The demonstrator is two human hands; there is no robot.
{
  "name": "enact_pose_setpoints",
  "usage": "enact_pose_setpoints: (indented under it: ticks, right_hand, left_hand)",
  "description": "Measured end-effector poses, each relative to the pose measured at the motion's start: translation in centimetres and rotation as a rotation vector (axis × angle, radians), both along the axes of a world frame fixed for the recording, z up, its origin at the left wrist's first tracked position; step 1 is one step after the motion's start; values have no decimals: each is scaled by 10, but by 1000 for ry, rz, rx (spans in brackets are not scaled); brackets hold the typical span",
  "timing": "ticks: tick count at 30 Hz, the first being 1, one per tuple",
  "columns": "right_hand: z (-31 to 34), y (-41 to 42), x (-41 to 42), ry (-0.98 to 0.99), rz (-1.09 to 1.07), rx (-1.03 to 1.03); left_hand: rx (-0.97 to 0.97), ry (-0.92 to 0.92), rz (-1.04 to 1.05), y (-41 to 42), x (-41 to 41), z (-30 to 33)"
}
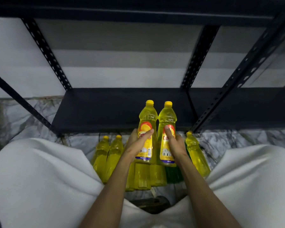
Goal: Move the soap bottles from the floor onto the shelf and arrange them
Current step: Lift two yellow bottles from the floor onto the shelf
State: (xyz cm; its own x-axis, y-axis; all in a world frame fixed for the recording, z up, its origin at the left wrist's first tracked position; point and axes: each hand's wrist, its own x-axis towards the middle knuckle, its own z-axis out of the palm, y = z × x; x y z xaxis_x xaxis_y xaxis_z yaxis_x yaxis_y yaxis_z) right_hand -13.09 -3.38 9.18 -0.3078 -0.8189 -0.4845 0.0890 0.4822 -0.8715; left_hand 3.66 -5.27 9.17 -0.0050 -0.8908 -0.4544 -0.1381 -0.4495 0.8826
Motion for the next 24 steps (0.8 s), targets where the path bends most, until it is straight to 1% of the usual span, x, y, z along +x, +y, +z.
enact_pose_setpoints:
  ticks: [7,12,18,22,24]
  right_hand:
    - [90,-4,-10,93,-43,-228]
    - [169,2,-20,150,-63,-444]
    - [259,-5,-35,173,-29,-699]
    - [320,-32,-41,239,-47,-846]
    - [346,-48,-43,305,-81,-914]
  left_hand:
    - [-318,-95,-23,-17,-14,84]
    - [-558,-36,-1,-13,-29,162]
    - [-799,76,94,-9,-48,249]
    - [-977,78,143,-34,-57,311]
    - [-1065,52,181,-50,-63,339]
